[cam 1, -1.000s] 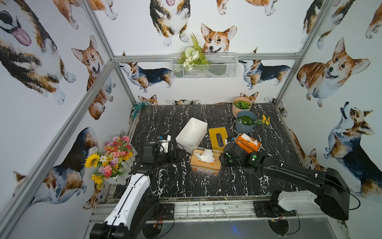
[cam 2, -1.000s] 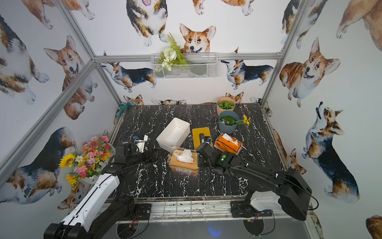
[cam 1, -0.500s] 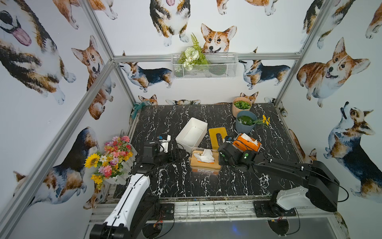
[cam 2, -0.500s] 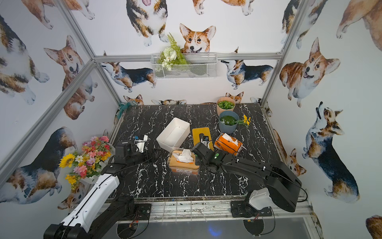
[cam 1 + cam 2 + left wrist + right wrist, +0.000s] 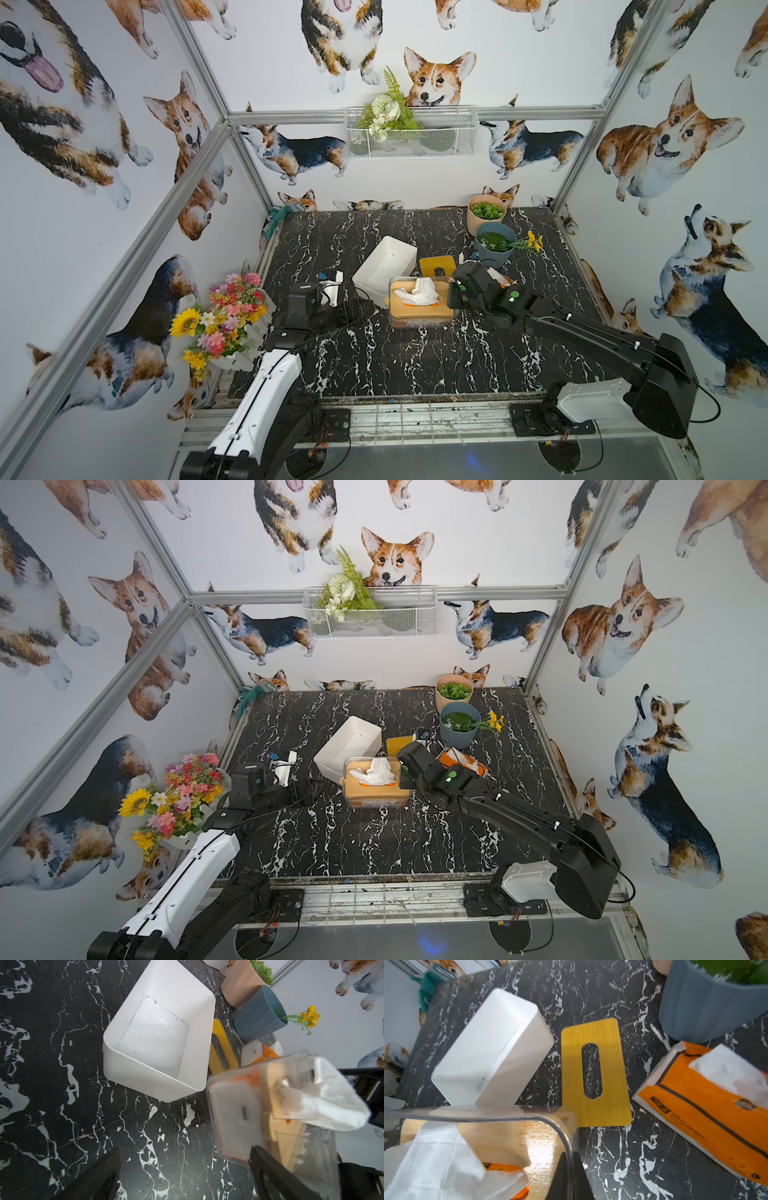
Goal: Put the tissue paper into the tissue box
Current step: Pick up the tissue box from the center of the board.
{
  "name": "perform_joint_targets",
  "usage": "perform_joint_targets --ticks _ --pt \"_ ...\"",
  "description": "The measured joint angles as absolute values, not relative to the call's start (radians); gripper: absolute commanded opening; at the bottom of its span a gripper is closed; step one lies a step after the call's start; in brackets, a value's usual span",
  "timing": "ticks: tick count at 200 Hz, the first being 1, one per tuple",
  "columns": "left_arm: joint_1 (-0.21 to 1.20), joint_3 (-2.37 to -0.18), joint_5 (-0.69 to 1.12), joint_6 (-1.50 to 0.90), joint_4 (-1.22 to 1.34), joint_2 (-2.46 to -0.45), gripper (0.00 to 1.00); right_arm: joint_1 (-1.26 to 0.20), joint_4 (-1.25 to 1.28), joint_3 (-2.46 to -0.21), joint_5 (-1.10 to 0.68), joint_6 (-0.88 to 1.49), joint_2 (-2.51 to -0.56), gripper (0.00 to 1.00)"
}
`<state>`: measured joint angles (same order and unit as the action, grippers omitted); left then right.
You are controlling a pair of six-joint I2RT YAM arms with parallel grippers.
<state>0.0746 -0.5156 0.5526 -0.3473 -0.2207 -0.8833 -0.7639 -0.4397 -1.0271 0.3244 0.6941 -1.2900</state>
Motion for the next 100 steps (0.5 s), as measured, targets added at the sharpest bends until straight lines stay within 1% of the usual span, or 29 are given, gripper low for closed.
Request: perform_joint_targets --ticks 32,81,100 --pt "0.075 -0.516 0.553 -0.347 -0.221 -0.883 1.0 -0.653 -0.469 -1.12 0.299 0.634 -1.251 0.0" --pt "0.075 -0.515 0.553 -0.347 -0.22 -0.879 1.0 -0.347 -0.511 -1.192 0.234 0.565 -1.199 0.0" --pt "0.075 -0.515 0.553 -0.347 -0.22 -0.879 1.0 -0.261 -0.521 -1.206 0.22 0.545 -1.187 0.0"
